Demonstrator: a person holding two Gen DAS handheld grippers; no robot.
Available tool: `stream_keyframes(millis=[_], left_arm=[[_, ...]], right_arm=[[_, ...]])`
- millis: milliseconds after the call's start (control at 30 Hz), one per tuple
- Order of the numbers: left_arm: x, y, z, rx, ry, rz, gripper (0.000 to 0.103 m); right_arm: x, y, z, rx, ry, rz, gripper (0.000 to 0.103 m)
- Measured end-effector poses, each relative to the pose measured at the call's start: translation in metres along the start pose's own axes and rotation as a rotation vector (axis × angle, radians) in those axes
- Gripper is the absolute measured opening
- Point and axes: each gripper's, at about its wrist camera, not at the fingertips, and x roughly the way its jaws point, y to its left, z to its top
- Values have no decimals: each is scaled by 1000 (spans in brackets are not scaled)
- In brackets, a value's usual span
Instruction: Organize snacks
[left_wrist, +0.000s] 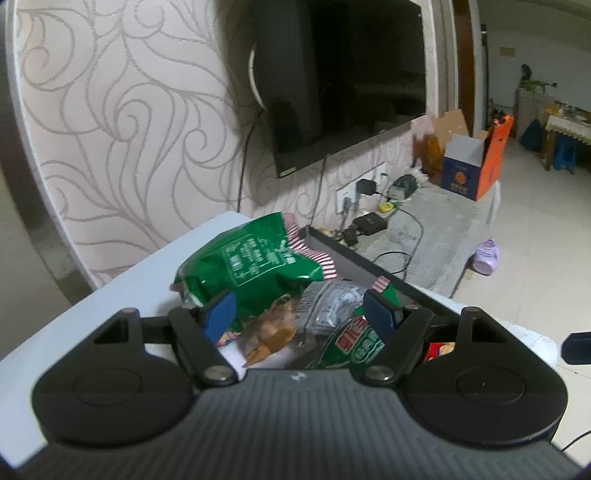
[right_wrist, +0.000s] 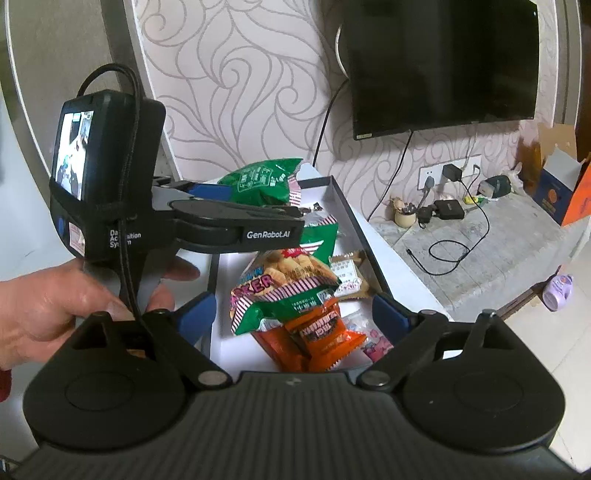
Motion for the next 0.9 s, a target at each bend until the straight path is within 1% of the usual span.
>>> stream_keyframes(millis=[167,433,700,900], left_arm=[[-2,-2,-3,1,5,21,77],[-1,-14,-1,4,23,24,77],[1,-30,-2,11,60,20,77],[10,-27,-8,-45,114,7,77]], right_arm=[[-3,-1,-3,2,5,0,94],[-7,-9,-5,22,14,-7,96],[2,-25,-6,45,32,31,97],[20,-27,-11,-1,70,67,97]])
